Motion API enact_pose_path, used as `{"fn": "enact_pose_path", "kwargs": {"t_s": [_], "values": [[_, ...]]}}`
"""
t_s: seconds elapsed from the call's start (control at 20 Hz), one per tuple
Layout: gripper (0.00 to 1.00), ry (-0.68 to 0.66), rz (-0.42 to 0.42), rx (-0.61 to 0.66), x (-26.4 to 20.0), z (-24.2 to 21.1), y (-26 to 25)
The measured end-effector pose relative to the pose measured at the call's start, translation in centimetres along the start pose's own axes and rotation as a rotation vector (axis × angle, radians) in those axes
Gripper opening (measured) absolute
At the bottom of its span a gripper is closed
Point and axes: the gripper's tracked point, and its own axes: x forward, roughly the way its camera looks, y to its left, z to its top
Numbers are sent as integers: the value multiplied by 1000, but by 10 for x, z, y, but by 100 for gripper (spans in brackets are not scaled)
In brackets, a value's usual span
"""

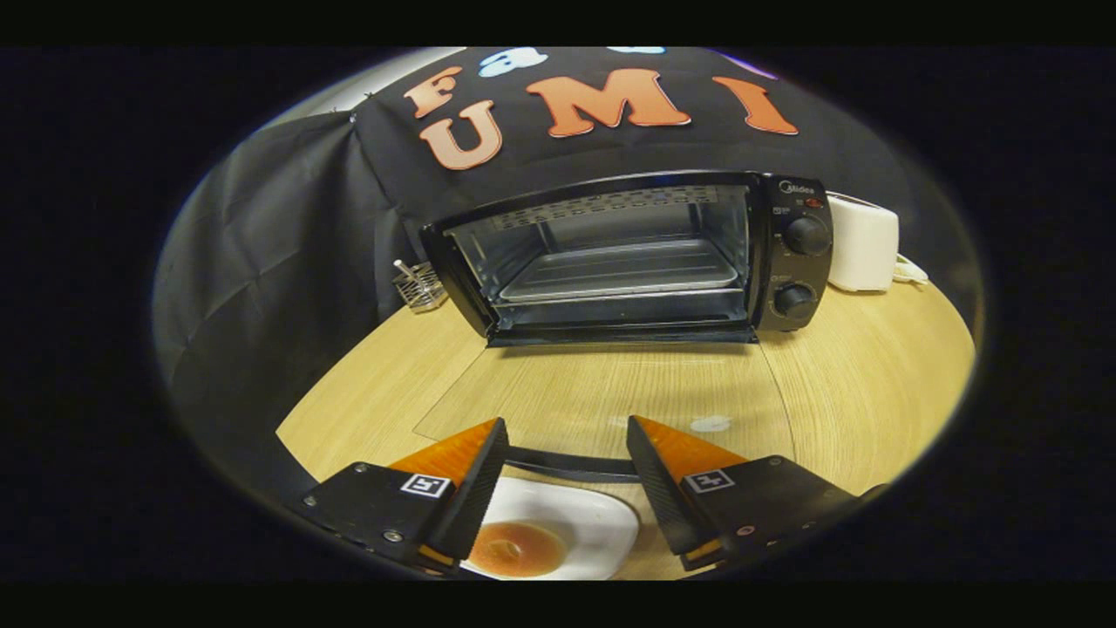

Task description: Open the toaster oven, put the food inside, and close the toaster oven door.

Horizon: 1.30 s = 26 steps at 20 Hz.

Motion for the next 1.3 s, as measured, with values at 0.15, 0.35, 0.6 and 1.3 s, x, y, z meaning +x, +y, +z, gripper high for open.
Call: {"fn": "enact_pose_path", "kwargs": {"t_s": [0.15, 0.35, 0.6, 1.3], "values": [[83, -13, 18, -86, -20, -13, 10], [95, 23, 90, -112, -46, -40, 30], [99, 80, 98, -176, -65, -78, 36], [74, 34, 77, -170, -54, -72, 45]]}}
